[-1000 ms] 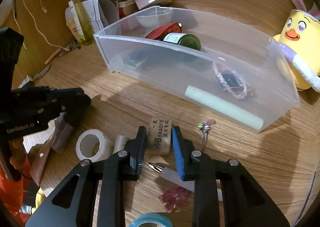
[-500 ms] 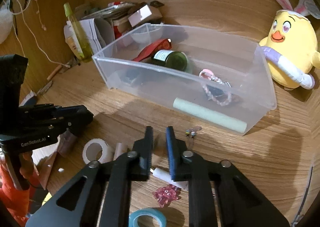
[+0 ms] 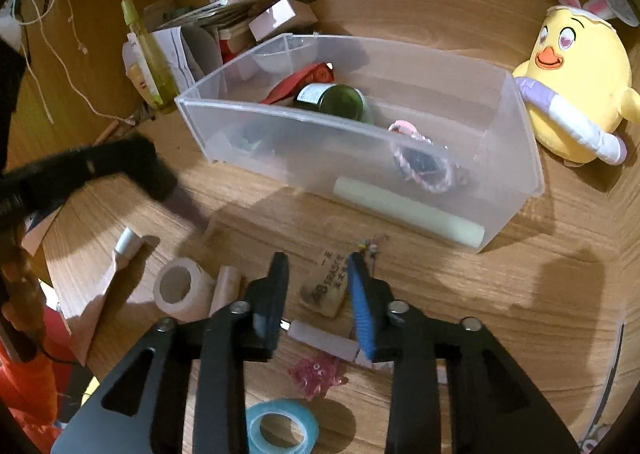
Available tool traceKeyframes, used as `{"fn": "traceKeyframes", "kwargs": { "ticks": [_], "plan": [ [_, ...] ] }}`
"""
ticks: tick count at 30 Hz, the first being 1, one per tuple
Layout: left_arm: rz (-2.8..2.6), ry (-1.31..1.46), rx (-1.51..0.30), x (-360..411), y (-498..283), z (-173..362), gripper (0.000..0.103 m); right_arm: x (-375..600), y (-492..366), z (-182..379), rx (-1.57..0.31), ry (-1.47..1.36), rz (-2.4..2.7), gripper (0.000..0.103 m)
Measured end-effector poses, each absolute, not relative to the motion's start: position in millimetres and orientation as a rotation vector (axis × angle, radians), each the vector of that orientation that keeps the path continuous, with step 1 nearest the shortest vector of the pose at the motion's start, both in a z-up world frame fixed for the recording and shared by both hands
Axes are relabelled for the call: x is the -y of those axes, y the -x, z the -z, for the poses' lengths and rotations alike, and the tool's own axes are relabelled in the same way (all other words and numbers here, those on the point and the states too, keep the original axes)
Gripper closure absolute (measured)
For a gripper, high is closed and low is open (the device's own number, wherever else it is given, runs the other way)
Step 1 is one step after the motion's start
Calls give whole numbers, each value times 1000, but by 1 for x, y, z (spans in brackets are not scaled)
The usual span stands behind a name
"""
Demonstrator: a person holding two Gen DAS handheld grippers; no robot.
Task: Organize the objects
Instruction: 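Lower the dark tube into the bin with the left tool while the right tool drops the eraser there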
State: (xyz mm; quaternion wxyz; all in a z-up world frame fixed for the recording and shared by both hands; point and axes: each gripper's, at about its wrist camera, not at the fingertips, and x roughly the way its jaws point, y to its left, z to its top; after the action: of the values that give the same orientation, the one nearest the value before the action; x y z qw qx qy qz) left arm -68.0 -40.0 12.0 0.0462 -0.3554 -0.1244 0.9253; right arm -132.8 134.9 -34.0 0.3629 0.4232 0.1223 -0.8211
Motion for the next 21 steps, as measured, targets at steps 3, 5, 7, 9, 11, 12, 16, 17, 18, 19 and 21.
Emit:
{"fn": "traceKeyframes", "kwargs": {
  "ticks": [3, 5, 7, 9, 11, 12, 16, 17, 18, 19, 21],
  "plan": [
    [-2834, 1047, 389, 42, 70, -20, 78, -131, 133, 39, -353, -1082, 2127, 74],
    [-2842, 1023, 387, 42, 72, -26, 78, -127, 133, 41, -391, -1079, 2139, 74],
    [-2850, 1005, 382, 42, 73, -30, 78, -127, 132, 40, -408, -1074, 2145, 74],
    [-2853, 986, 380, 41, 76, -35, 78, -128, 133, 40, -393, -1080, 2145, 74],
    [-2861, 964, 373, 40, 77, -41, 78, -128, 134, 40, -382, -1091, 2141, 74],
    [-2864, 955, 371, 40, 78, -43, 78, -129, 134, 41, -375, -1097, 2138, 74],
    [-2882, 911, 365, 40, 82, -55, 78, -129, 134, 46, -393, -1110, 2128, 74],
    [-2889, 897, 366, 40, 84, -58, 78, -128, 132, 46, -398, -1101, 2128, 74],
    [-2894, 889, 368, 40, 85, -60, 78, -127, 132, 46, -401, -1097, 2128, 74],
    [-2898, 879, 369, 41, 87, -63, 78, -127, 132, 45, -404, -1093, 2127, 74],
    [-2909, 864, 375, 41, 90, -67, 78, -126, 133, 45, -395, -1088, 2128, 80]
  ]
}}
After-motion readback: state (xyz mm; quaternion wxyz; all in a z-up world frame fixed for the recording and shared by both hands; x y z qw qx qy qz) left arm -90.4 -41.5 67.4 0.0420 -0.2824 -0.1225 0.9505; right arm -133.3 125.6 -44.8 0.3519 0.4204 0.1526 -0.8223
